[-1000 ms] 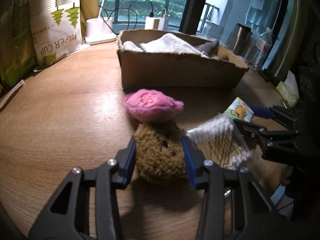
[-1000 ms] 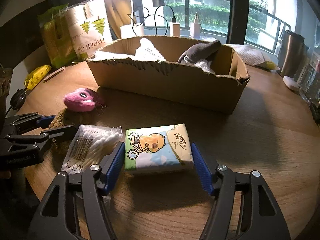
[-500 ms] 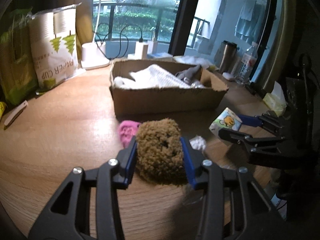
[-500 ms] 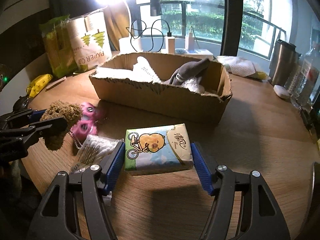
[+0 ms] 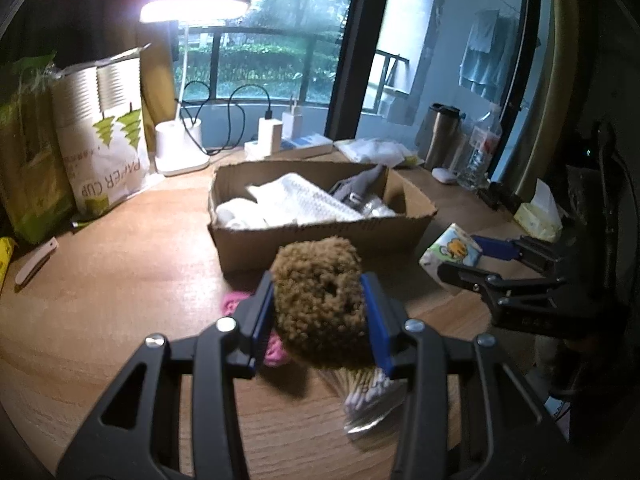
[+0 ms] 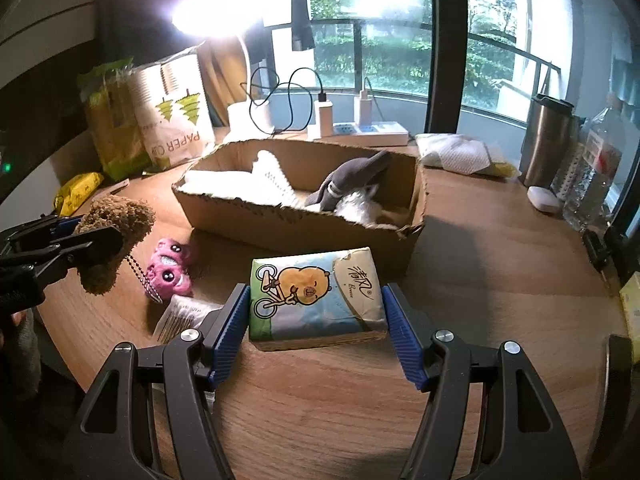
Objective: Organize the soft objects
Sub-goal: 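Carry the sponge and tissue pack over the box and open both tools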
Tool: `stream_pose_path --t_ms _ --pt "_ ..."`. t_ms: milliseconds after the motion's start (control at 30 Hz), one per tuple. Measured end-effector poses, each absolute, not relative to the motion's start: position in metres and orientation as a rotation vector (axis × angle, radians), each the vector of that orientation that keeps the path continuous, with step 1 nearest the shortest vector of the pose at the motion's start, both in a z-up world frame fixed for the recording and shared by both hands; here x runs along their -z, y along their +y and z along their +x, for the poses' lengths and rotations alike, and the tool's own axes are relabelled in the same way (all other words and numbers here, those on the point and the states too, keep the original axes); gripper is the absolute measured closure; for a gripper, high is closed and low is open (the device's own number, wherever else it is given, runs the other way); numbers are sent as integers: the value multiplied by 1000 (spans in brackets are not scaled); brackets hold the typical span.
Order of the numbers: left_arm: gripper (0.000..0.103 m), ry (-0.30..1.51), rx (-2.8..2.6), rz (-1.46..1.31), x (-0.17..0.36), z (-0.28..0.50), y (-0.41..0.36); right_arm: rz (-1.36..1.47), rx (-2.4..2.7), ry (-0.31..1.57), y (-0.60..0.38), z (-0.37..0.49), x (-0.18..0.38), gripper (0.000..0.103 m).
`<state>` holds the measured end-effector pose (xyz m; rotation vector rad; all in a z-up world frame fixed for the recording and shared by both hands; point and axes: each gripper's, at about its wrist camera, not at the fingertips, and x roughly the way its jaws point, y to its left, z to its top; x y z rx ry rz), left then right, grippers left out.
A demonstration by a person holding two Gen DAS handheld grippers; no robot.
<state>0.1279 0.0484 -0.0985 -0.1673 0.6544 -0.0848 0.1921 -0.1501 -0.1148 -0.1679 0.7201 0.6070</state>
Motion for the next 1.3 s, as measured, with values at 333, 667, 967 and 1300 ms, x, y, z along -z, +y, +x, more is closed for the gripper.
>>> stream_pose_path --t_ms 333,667,967,1300 --pt "60 615 82 -151 78 141 45 -139 -605 689 -163 203 99 34" --pt "60 571 75 -142 54 161 46 -106 -606 658 -173 221 86 34" --pt "60 544 87 -140 43 186 37 -80 -609 640 -179 239 80 34" --pt "60 531 116 -154 42 217 29 -70 -610 646 -179 260 81 34"
